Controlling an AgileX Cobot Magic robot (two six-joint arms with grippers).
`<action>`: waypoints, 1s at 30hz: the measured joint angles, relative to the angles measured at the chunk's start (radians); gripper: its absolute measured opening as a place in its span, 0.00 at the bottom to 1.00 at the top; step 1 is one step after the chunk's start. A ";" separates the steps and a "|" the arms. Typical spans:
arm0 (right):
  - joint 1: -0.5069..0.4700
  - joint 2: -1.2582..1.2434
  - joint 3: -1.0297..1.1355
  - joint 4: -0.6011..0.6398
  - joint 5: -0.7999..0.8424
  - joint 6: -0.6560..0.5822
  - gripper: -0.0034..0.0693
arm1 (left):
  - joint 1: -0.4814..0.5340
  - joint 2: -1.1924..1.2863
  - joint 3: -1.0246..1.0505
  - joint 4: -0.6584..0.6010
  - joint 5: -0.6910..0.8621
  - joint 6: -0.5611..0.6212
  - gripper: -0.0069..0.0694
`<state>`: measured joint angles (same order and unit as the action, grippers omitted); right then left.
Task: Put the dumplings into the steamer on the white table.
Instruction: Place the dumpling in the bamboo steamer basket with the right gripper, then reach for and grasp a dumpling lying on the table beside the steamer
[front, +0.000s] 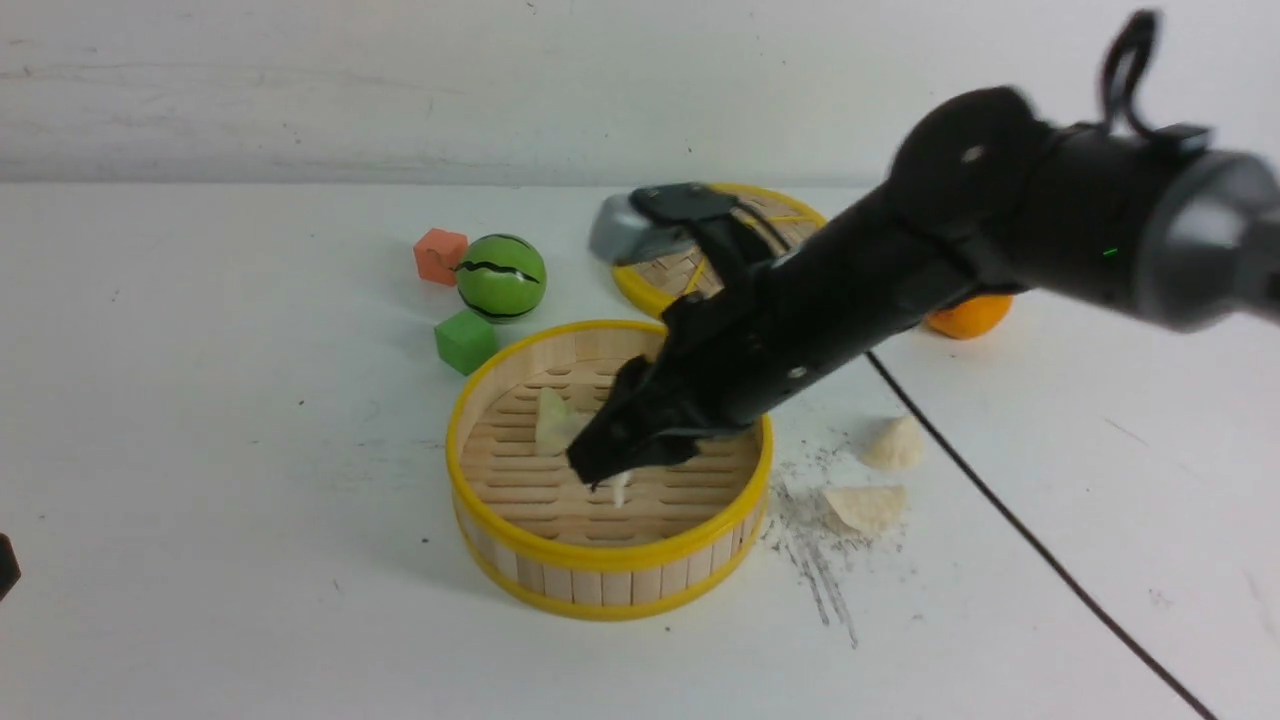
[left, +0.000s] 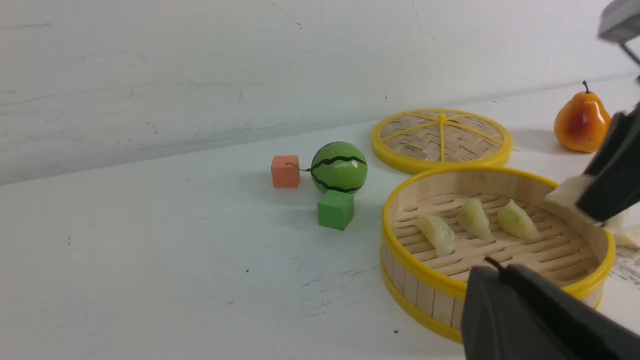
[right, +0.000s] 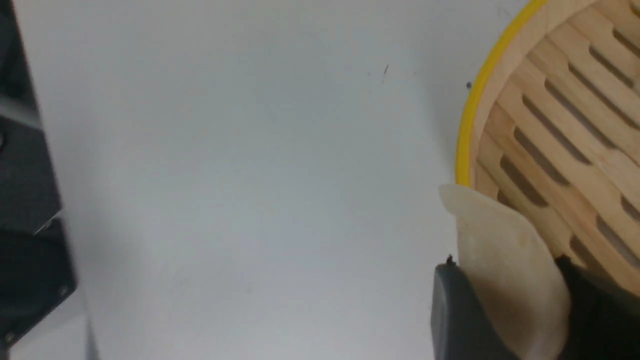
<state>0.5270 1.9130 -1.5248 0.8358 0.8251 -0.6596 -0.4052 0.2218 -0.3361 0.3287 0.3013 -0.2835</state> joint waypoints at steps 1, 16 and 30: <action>0.028 0.043 -0.021 -0.053 -0.061 0.061 0.37 | 0.000 0.000 0.000 0.000 0.002 -0.002 0.07; 0.153 0.230 -0.136 -0.540 -0.296 0.670 0.38 | 0.000 0.000 0.000 0.000 0.030 -0.004 0.08; 0.072 0.019 -0.139 -0.558 -0.219 0.676 0.66 | 0.000 0.000 0.000 0.000 0.023 -0.005 0.10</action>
<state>0.5986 1.9323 -1.6640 0.2782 0.6057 0.0165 -0.4052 0.2218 -0.3361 0.3287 0.3244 -0.2883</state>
